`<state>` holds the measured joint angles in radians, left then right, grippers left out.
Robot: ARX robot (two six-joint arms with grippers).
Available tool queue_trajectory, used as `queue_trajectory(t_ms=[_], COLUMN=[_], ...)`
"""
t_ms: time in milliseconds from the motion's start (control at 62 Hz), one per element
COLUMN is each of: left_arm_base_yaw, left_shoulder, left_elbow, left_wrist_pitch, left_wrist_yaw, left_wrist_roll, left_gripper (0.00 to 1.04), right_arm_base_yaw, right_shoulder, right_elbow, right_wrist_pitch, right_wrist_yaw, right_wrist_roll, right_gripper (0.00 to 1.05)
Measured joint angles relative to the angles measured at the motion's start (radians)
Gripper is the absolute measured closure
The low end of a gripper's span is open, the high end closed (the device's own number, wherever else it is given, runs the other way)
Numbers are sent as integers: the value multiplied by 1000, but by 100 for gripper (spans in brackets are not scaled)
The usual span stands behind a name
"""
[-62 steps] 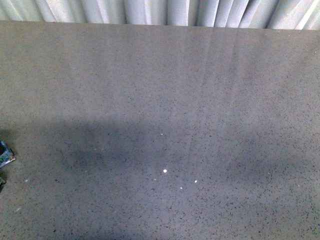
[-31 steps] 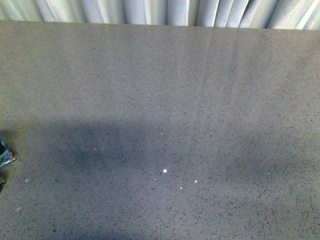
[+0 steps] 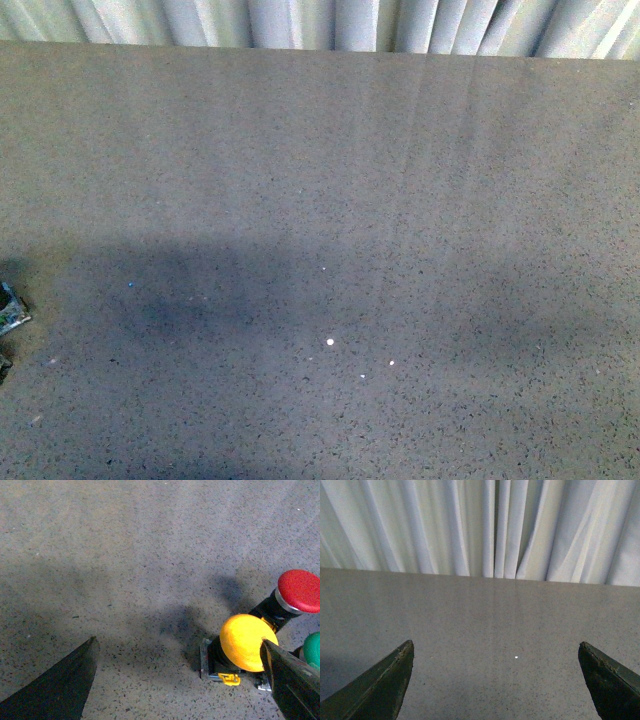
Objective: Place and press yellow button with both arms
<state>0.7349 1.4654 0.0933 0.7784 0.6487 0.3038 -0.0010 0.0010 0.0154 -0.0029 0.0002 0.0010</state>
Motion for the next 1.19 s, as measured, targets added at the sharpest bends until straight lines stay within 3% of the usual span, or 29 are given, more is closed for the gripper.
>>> queue_trajectory(t_ms=[677,1193], left_arm_base_yaw=[34,-31], left_shoulder=[261,354], left_elbow=[-3,13], left_wrist_pitch=[186,291], left_wrist_yaw=[50,20], left_wrist_roll=[124,109], left_gripper=[9,9], right_arm_base_yaw=[0,0], right_shoulder=[0,0], right_elbow=[0,0], right_wrist_pitch=[0,0], right_wrist_yaw=[0,0], right_wrist_roll=[0,0], right_gripper=[9,9])
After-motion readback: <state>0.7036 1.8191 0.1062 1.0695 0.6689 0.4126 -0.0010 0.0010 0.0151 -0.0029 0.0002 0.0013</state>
